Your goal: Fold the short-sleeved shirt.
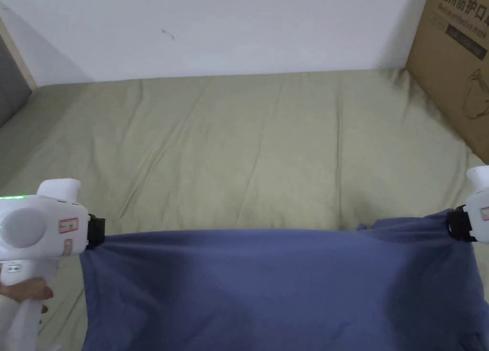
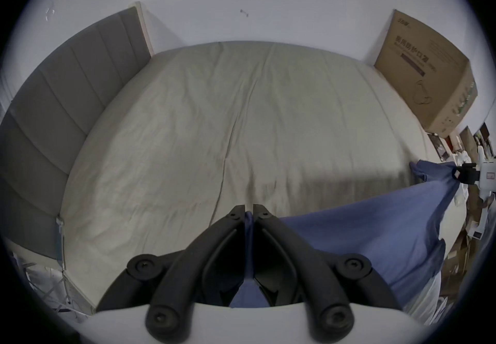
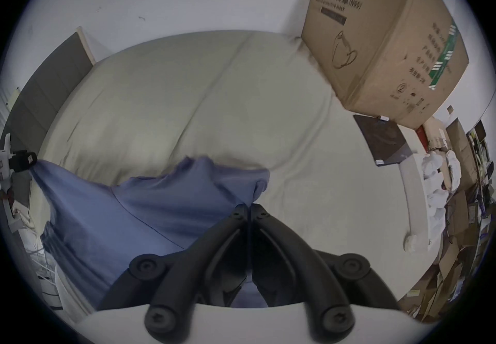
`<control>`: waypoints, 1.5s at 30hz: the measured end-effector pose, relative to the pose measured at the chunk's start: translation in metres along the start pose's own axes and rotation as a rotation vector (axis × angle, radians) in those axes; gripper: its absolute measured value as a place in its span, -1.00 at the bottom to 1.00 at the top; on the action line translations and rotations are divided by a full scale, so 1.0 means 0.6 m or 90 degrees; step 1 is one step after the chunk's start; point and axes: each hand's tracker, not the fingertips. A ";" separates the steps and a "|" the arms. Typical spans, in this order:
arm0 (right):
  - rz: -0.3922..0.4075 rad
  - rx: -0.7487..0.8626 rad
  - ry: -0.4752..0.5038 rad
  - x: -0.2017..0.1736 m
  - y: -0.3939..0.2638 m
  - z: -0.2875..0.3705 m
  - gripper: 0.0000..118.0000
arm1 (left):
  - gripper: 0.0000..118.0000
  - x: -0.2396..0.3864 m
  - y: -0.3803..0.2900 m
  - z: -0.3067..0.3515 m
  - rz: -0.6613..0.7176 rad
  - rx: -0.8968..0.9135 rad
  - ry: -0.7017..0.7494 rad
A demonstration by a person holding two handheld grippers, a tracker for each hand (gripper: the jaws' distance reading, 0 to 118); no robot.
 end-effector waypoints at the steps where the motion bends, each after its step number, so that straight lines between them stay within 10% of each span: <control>1: -0.002 0.004 0.003 0.002 -0.018 0.020 -1.00 | -0.94 -0.001 -0.018 0.025 -0.003 0.005 0.001; 18: -0.065 -0.114 0.022 -0.023 -0.405 0.074 -1.00 | -0.91 -0.011 -0.318 0.080 -0.015 -0.109 0.034; 20: -0.062 -0.114 0.020 -0.027 -0.403 0.076 -0.88 | -0.50 -0.019 -0.320 0.081 0.000 -0.111 0.028; 22: -0.060 -0.104 0.020 -0.031 -0.400 0.084 0.12 | 0.25 -0.026 -0.314 0.085 0.004 -0.112 0.049; 23: -0.054 -0.104 0.007 -0.032 -0.393 0.090 0.30 | 0.46 -0.029 -0.310 0.091 0.005 -0.106 0.061; 26: -0.057 -0.044 0.000 -0.041 -0.375 0.124 0.29 | 0.55 -0.029 -0.290 0.127 0.031 -0.064 0.051; 31: -0.063 0.049 0.033 -0.084 -0.339 0.164 0.08 | 0.40 0.000 -0.276 0.169 0.037 -0.020 -0.002; 33: -0.043 0.068 0.017 -0.120 -0.338 0.163 -0.57 | -0.23 0.015 -0.284 0.165 0.042 -0.016 -0.015; 34: -0.033 0.083 0.004 -0.141 -0.341 0.159 -0.98 | -0.86 0.022 -0.292 0.157 0.040 -0.024 -0.022; 35: -0.030 0.090 0.007 -0.154 -0.345 0.153 -1.00 | -1.00 0.027 -0.299 0.151 0.042 -0.031 -0.020; 45: -0.014 0.090 0.056 -0.238 -0.345 0.121 -1.00 | -0.98 -0.018 -0.329 0.164 0.127 -0.034 -0.046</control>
